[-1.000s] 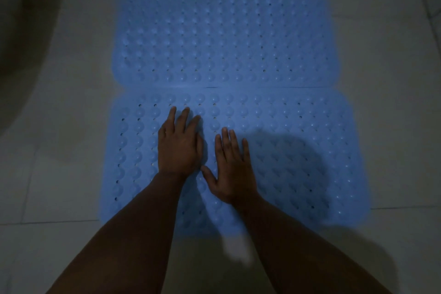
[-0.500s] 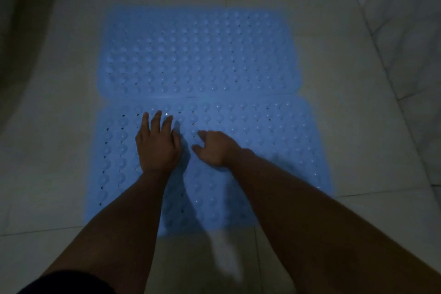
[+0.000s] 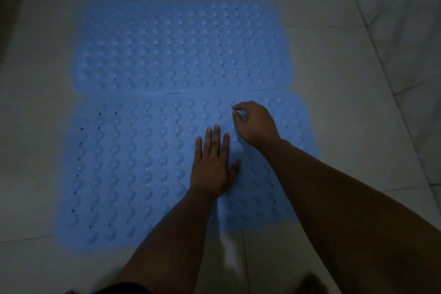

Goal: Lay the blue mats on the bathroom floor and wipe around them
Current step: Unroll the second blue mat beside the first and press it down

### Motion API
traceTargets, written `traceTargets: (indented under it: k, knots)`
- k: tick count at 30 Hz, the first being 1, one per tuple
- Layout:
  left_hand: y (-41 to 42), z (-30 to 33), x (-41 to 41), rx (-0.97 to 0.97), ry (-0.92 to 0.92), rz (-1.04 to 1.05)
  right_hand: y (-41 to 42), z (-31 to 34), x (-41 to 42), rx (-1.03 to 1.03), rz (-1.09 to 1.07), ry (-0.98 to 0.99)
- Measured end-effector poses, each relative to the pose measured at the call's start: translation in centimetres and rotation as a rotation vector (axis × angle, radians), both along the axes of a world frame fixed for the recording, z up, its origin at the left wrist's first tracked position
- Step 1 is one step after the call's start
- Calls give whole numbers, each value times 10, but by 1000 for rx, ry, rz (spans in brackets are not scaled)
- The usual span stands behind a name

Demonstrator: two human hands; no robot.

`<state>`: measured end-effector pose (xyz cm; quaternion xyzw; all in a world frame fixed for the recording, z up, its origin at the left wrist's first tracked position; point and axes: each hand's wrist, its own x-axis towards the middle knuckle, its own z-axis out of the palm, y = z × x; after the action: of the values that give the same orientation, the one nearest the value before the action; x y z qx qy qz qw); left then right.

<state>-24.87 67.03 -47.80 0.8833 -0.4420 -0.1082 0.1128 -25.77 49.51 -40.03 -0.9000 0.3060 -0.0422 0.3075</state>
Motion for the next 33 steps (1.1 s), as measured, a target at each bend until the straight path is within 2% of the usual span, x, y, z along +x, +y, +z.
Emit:
traceTargets:
  k: [6,14,17,20,23,27,30,33]
  knots:
    - [-1,-4,-5,8,-81,11,-19,-31,2,-138,8,-190]
    - [-5,-8,-1,16,-32,26,-30,-33,19,-129,6,-252]
    - [-10,0,-3,-2,29,74,-32,-18,12,-22,22,-93]
    - [-25,23,6,113,88,101,-33,2,6,32,67,91]
    - [-26,51,26,105,38,101,-18,8,-9,35,78,207]
    - [-16,55,41,-5,-53,149,22,-23,-52,-182,148,171]
    - [-12,50,36,4,-50,132,48,-49,-77,-241,227,357]
    - [-8,45,31,-6,-68,113,53,-64,-88,-338,249,363]
